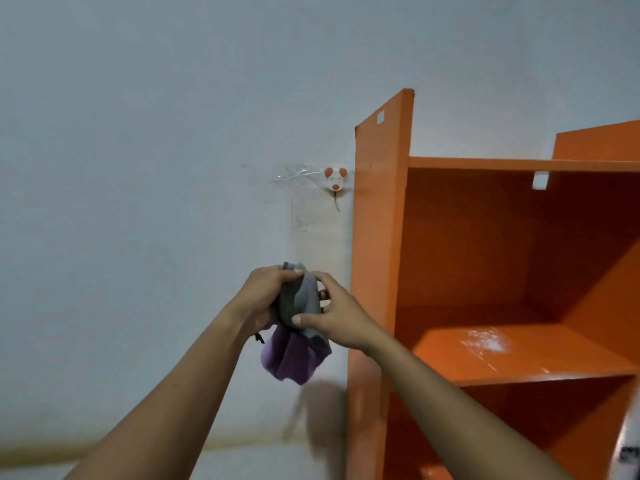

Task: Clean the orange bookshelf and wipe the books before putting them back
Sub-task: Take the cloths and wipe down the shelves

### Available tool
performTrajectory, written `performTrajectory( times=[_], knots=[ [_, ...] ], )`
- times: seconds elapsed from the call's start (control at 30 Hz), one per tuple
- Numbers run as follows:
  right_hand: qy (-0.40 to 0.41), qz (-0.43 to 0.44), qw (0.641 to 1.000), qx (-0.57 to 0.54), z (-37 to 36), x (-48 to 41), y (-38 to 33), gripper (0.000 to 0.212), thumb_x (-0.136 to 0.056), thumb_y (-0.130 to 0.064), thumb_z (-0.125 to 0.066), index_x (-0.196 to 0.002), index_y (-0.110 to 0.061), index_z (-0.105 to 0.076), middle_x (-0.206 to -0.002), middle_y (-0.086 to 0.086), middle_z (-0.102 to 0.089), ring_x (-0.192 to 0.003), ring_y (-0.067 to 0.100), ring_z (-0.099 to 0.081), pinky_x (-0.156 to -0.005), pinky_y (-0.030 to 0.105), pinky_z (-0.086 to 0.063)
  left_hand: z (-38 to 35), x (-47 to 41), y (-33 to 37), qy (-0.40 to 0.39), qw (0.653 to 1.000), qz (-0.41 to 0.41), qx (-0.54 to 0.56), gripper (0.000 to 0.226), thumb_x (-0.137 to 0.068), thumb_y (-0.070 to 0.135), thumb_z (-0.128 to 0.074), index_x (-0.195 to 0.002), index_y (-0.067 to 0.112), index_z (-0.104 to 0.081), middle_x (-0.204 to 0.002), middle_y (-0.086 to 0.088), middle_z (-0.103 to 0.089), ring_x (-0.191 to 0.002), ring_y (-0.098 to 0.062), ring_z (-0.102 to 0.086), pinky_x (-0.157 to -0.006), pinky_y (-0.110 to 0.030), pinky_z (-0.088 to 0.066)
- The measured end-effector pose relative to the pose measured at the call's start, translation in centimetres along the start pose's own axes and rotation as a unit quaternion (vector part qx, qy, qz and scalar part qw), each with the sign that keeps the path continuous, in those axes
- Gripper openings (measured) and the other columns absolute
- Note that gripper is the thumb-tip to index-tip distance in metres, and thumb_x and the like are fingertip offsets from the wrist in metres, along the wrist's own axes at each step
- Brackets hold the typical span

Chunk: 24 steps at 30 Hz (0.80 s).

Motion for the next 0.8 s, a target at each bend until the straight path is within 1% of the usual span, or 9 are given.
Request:
performTrajectory(
  times=[0.1,0.2,0.27,0.37,0.47,0.57,0.63,0.7,0.8],
  knots=[
    [0.033,0.017,0.998,0.052,1.8,2.2,0.3,0.04,-0.084,-0.021,-0.071,-0.12,-0.033,-0.062,-0.101,0.001,-0.071,-0.091,0.02,-0.069,-0.082,0.041,-0.06,-1.5,3.5,-0.2,0.011,0.998,-0.011,-0.056,0.027,-0.095,0.012,-0.062,-0.113,-0.008,-0.067,-0.114,-0.026,-0.071,-0.104,-0.039,-0.07,-0.088,-0.046,-0.057],
    [0.009,0.029,0.997,0.073,2.7,4.9,0.2,0.015,-0.088,-0.013,-0.064,-0.095,-0.023,-0.073,-0.093,0.002,-0.074,-0.086,0.017,-0.065,-0.08,0.043,-0.055,-2.6,8.0,-0.8,0.012,0.996,-0.005,-0.093,0.021,-0.098,0.027,-0.057,-0.101,0.01,-0.071,-0.095,-0.008,-0.07,-0.082,-0.022,-0.063,-0.076,-0.034,-0.051],
    [-0.014,0.014,0.999,0.044,3.3,6.7,0.1,0.016,-0.087,-0.008,-0.058,-0.088,-0.013,-0.073,-0.092,0.01,-0.074,-0.084,0.017,-0.062,-0.074,0.043,-0.053,-2.8,10.6,-1.1,0.029,0.993,0.004,-0.112,0.021,-0.098,0.022,-0.052,-0.1,0.013,-0.07,-0.088,-0.005,-0.064,-0.08,-0.02,-0.058,-0.079,-0.034,-0.048],
    [-0.028,-0.026,0.999,-0.012,5.0,8.8,-0.9,0.024,-0.091,0.004,-0.05,-0.099,-0.001,-0.072,-0.105,0.021,-0.074,-0.087,0.019,-0.064,-0.075,0.035,-0.049,-3.4,12.9,-0.5,0.046,0.972,-0.003,-0.23,0.028,-0.091,0.005,-0.048,-0.103,0.013,-0.072,-0.088,-0.002,-0.065,-0.086,-0.018,-0.059,-0.082,-0.032,-0.047],
    [-0.009,-0.041,0.995,-0.095,7.4,10.4,-2.6,0.033,-0.089,0.01,-0.044,-0.102,-0.002,-0.072,-0.103,0.016,-0.076,-0.086,0.021,-0.07,-0.078,0.032,-0.056,-5.2,14.3,0.2,0.038,0.965,-0.018,-0.258,0.025,-0.09,0.0,-0.049,-0.099,0.019,-0.064,-0.093,0.003,-0.064,-0.096,-0.015,-0.058,-0.089,-0.034,-0.044],
    [0.01,-0.042,0.989,-0.14,9.9,12.4,-4.2,0.038,-0.09,0.01,-0.04,-0.097,-0.008,-0.072,-0.092,0.008,-0.076,-0.08,0.016,-0.07,-0.069,0.026,-0.055,-8.2,14.8,-1.2,-0.049,0.98,-0.007,-0.194,0.024,-0.093,0.006,-0.06,-0.111,0.018,-0.053,-0.112,0.0,-0.072,-0.107,-0.018,-0.065,-0.095,-0.04,-0.046],
    [0.024,-0.043,0.988,-0.148,11.6,13.6,-4.8,0.039,-0.09,0.009,-0.039,-0.093,-0.012,-0.072,-0.088,0.006,-0.075,-0.078,0.015,-0.069,-0.069,0.027,-0.055,-11.0,15.2,-2.4,-0.132,0.973,0.009,-0.19,0.035,-0.094,0.017,-0.067,-0.127,0.018,-0.055,-0.122,-0.008,-0.071,-0.111,-0.022,-0.067,-0.1,-0.043,-0.049],
    [0.049,-0.039,0.989,-0.137,13.4,14.6,-5.1,0.038,-0.089,0.01,-0.04,-0.094,-0.011,-0.072,-0.093,0.01,-0.073,-0.083,0.018,-0.067,-0.076,0.03,-0.055,-13.5,15.6,-3.1,-0.181,0.957,0.006,-0.227,0.034,-0.098,0.024,-0.065,-0.126,0.006,-0.063,-0.112,-0.012,-0.071,-0.104,-0.024,-0.065,-0.103,-0.045,-0.05],
    [0.123,-0.051,0.987,-0.09,16.3,16.5,-4.3,0.034,-0.091,0.01,-0.043,-0.096,-0.013,-0.067,-0.093,0.005,-0.069,-0.082,0.017,-0.063,-0.066,0.023,-0.052,-15.6,15.7,-3.2,-0.189,0.964,-0.008,-0.187,0.04,-0.101,0.032,-0.058,-0.113,-0.005,-0.066,-0.095,-0.013,-0.061,-0.092,-0.027,-0.055,-0.095,-0.044,-0.052]
  ],
)
Point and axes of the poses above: each hand's wrist, its own x-axis away from the middle knuckle, its own z-axis out of the back of the hand, y = z × x, the point moved 8 cm from there along -x, towards the middle knuckle
